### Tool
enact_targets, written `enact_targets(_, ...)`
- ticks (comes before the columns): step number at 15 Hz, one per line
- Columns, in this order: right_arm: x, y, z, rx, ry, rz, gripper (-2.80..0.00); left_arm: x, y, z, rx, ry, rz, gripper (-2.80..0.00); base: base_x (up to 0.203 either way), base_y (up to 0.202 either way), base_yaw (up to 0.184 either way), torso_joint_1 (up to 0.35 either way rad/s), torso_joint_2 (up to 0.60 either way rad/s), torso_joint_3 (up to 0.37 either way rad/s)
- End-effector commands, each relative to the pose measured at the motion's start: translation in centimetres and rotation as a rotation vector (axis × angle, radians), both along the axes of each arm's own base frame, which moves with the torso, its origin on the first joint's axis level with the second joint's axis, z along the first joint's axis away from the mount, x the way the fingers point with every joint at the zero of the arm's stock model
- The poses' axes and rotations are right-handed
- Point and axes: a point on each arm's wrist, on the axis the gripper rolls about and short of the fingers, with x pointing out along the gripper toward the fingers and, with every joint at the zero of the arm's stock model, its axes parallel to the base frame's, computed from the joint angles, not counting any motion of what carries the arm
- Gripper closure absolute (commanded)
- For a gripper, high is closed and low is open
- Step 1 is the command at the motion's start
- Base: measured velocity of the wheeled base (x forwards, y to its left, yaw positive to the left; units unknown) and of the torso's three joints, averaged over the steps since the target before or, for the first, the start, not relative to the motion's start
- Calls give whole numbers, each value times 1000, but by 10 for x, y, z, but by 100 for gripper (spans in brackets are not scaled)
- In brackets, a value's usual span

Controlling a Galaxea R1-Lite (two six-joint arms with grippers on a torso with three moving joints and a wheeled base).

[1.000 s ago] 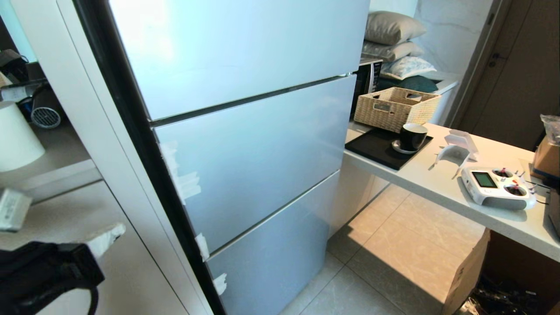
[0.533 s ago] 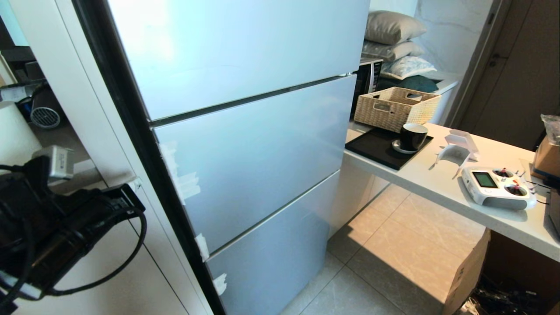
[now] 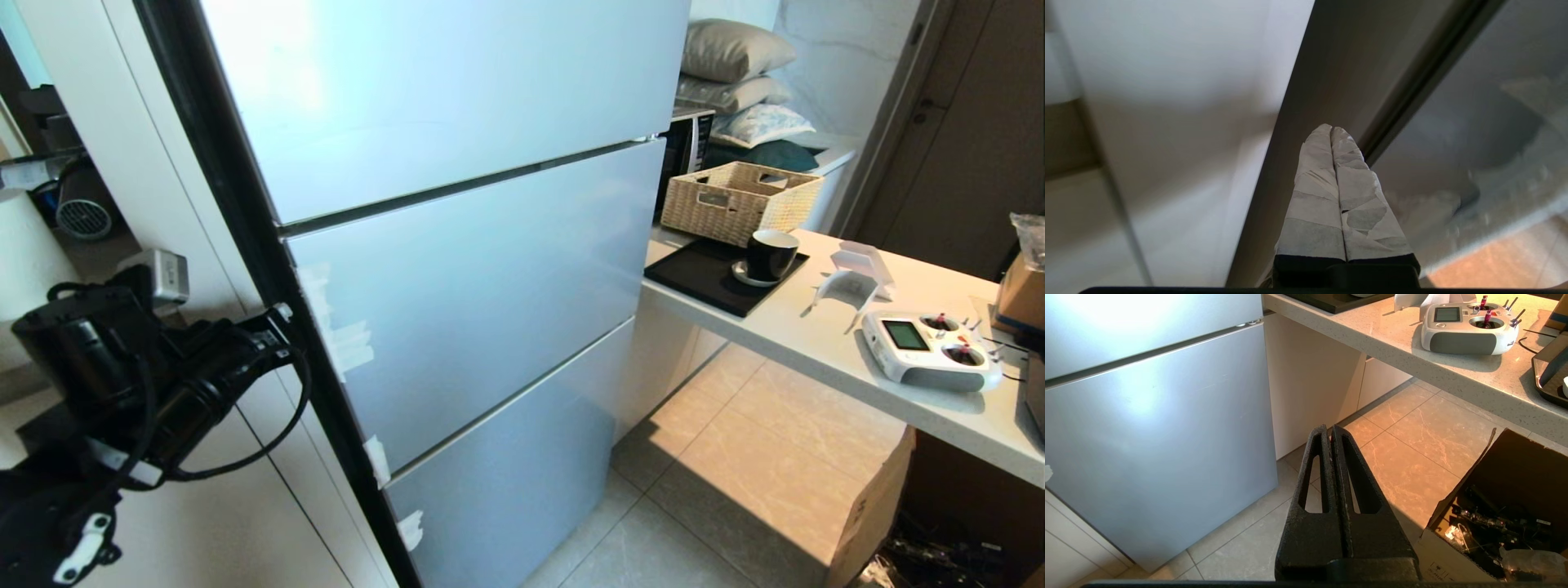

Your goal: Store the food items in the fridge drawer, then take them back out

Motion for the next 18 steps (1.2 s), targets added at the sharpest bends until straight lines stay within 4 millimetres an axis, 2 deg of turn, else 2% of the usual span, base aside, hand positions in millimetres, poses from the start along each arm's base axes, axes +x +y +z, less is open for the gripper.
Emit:
enact_targets(1,0,0,0,-1,1,0,0,10,-5,-4,-6,8,0,0,0,0,0,0,0,0)
enact_targets(5,0,0,0,-2,1,0,0,12,-8,-3,-13,-1,21,0,0,0,0,0,0,0)
enact_targets(9,0,0,0,0,1,0,0,-3,-14,5,-17,-24,-18,0,0,0,0,0,0,0)
enact_targets(14,0,0,0,-1,1,0,0,-18,-19,-3,-15,11,-83,0,0,0,0,0,0,0)
enact_targets(18,0,0,0,-2,1,0,0,-19,-32,-9,-77,13,-143,0,0,0,0,0,0,0)
